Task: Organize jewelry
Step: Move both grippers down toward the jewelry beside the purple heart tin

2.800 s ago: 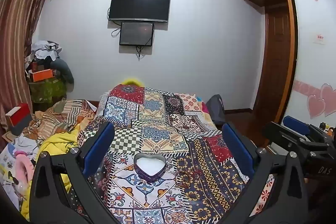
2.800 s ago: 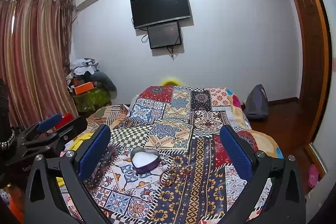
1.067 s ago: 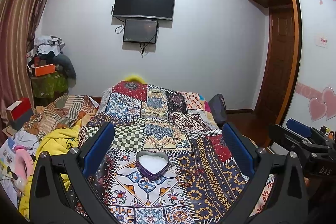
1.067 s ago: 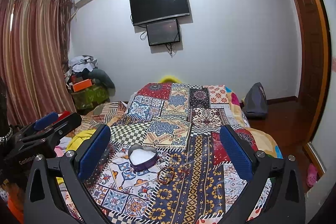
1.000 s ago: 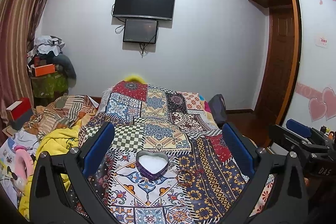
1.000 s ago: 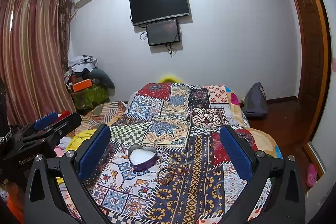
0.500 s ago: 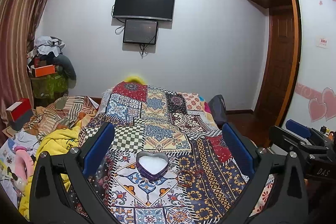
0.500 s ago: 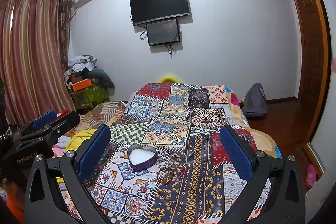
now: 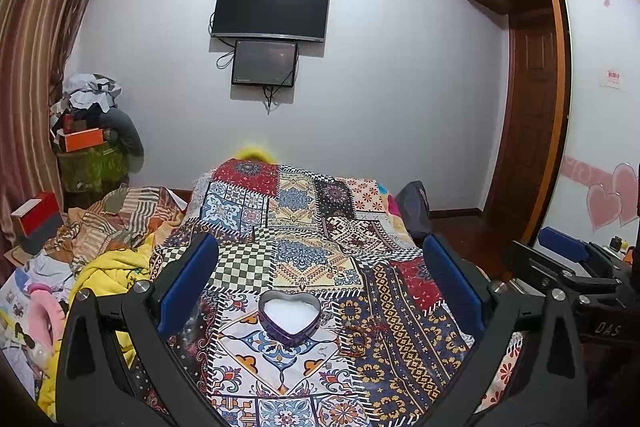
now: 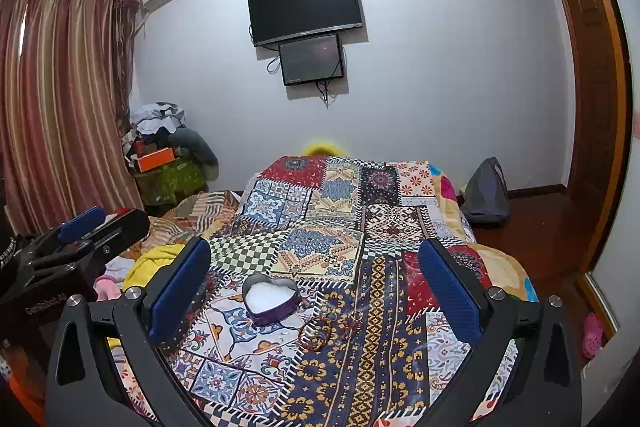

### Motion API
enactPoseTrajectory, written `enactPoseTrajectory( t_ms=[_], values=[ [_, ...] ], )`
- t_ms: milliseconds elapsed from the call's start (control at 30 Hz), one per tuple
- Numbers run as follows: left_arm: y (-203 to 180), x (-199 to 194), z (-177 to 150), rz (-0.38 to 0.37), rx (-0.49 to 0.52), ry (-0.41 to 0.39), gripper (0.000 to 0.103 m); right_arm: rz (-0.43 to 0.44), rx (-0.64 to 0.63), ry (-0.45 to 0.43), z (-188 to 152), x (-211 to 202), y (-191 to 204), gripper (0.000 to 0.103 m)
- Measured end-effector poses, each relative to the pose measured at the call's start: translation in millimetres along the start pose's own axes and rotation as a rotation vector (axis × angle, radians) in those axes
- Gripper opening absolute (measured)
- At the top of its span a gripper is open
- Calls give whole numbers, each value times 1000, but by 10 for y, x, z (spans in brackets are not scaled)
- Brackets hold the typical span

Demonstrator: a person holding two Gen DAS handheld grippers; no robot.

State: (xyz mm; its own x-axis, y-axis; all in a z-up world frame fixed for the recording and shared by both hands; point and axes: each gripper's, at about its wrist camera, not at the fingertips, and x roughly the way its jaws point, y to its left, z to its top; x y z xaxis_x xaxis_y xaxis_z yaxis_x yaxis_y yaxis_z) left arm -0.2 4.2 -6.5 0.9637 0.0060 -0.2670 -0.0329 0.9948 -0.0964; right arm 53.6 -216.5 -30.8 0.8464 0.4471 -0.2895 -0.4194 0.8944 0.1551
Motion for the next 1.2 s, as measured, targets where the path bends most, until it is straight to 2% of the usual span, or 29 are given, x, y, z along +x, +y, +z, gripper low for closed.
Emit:
enactPoseTrajectory(
  t_ms=[233,567,867,1200],
  values=[
    [21,59,-1,10,8,4,103,-22,-11,34,-39,151,-43,103],
    [164,477,-183,58,15,97,103,-62,-34,169,-261,621,-158,103],
    [336,988,-544,92,18,241,103,-70,-37,316,-558,973,-343,103],
    [499,1507,-1141,92,36,469,103,-59,1,459,-936,1299,-552,103]
  ],
)
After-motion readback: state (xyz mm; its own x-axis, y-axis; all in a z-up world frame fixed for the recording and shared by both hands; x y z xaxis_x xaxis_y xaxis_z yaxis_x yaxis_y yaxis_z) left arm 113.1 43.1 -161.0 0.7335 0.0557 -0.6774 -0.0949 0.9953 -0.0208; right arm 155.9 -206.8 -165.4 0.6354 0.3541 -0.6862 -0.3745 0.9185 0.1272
